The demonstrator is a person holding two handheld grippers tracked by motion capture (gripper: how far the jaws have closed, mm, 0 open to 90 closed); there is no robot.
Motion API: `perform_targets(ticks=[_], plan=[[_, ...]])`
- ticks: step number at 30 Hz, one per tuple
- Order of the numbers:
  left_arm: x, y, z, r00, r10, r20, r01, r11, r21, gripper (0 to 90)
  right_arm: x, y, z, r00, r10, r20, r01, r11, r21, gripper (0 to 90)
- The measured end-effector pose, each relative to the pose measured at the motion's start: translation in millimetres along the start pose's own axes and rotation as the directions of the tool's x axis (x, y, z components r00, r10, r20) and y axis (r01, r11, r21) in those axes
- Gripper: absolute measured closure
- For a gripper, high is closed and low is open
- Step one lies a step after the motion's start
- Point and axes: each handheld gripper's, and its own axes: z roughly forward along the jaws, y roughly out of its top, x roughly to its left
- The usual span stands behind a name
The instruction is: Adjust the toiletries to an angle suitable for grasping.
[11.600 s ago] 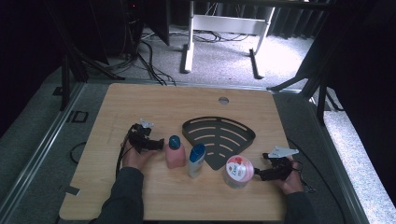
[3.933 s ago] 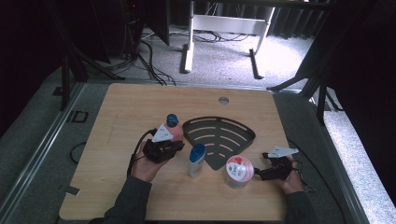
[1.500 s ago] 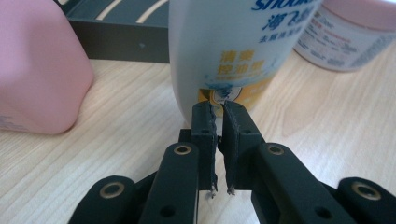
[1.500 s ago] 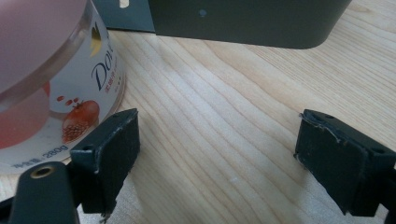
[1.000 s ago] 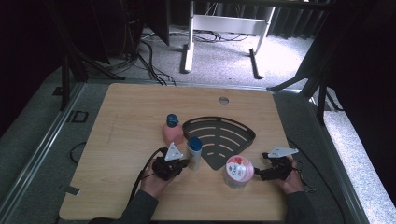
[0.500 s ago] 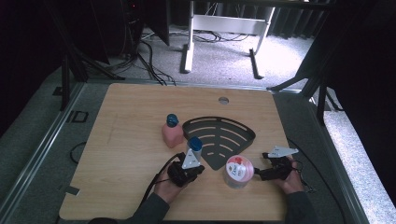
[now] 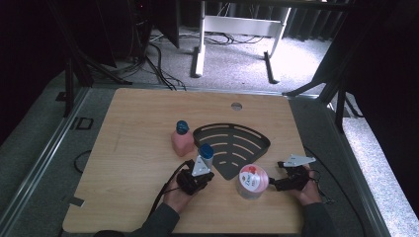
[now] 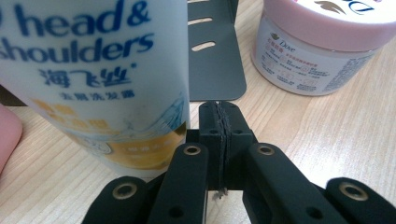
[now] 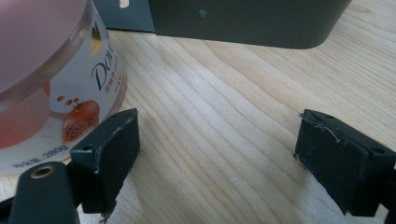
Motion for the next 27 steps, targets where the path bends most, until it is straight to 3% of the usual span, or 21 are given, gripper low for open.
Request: perform_targets(ticks=[15, 22, 27], plan=[[13.8, -5.7, -2.3, 0.9978, -0.044, -0.049, 0.044, 0.999, 0.006, 88.2, 0.0, 0.0, 0.0, 1.0, 0.0, 0.0, 0.0, 1.0, 0.0, 13.5], [24.9, -10.7, -5.5, 0.9931, -0.083, -0.083, 0.084, 0.9964, 0.013, 87.7, 0.0, 0.0, 0.0, 1.0, 0.0, -0.001, 0.0, 1.0, 0.0, 13.4], [32.6, -14.1, -7.6, 0.9862, -0.122, -0.112, 0.125, 0.9918, 0.026, 87.7, 0.0, 0.0, 0.0, 1.0, 0.0, -0.001, 0.0, 1.0, 0.0, 13.4]])
